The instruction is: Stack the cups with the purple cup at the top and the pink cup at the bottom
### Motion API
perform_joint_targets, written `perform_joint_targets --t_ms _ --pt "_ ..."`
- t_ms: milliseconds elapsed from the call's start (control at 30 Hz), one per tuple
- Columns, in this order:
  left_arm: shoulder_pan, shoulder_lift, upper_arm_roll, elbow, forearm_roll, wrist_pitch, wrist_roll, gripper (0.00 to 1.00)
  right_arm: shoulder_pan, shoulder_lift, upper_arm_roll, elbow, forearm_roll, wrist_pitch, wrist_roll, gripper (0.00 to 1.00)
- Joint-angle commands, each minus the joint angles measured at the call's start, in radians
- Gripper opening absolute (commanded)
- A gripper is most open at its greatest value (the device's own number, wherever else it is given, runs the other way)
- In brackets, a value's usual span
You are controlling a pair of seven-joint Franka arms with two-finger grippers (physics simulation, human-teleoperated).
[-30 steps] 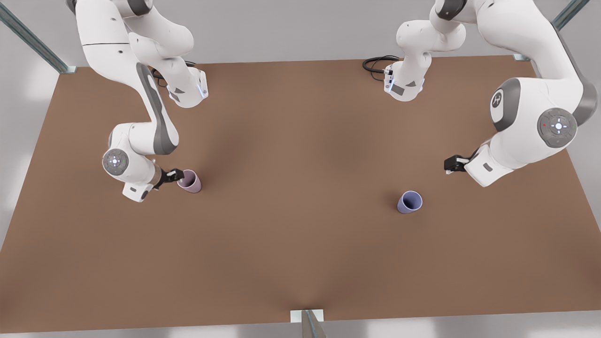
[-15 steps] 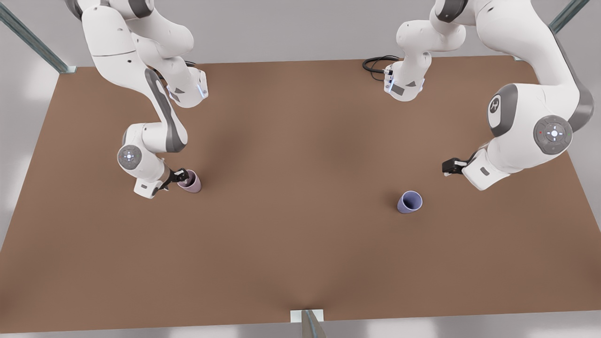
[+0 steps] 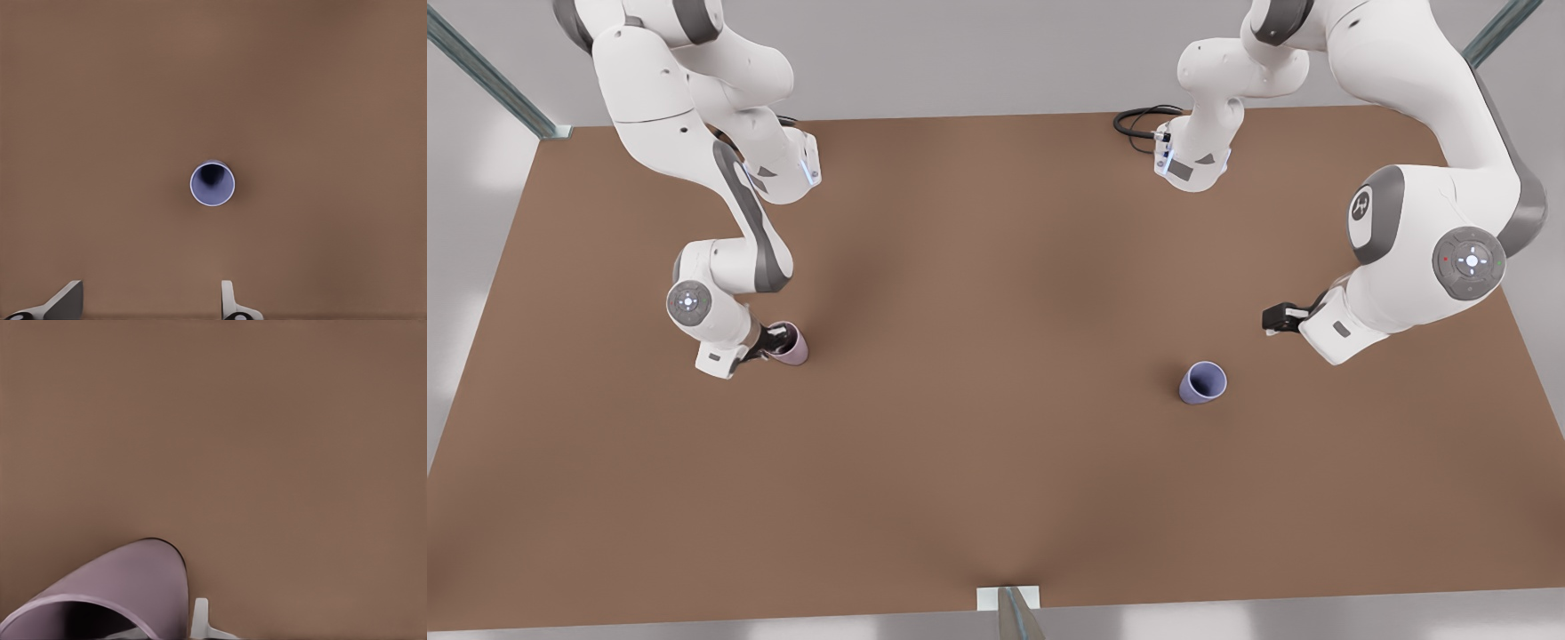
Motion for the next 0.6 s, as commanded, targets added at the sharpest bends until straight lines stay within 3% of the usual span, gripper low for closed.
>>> perform_joint_targets --t_ms 0,233,367,467,567 --pt "0.000 0.000 0.000 0.000 0.001 0.000 0.001 1.00 0.000 -0.001 0.000 0.001 0.000 0.000 -0.020 0.25" --pt "0.000 -0.001 0.000 0.000 0.001 0.000 0.002 1.00 0.005 -0.051 0.029 0.029 0.002 -0.070 0.021 0.21" --pt "0.002 -0.001 0.000 0.000 0.001 0.002 0.007 1.00 0.006 -0.062 0.236 0.177 0.035 -0.173 0.352 0.21" --pt "0.002 -0.001 0.000 0.000 0.001 0.002 0.007 1.00 0.152 0.042 0.255 0.378 0.152 -0.227 0.584 0.21" --pt "0.002 0.000 0.000 0.000 -0.001 0.002 0.008 1.00 0.395 0.295 0.245 0.724 0.152 -0.228 1.009 0.21"
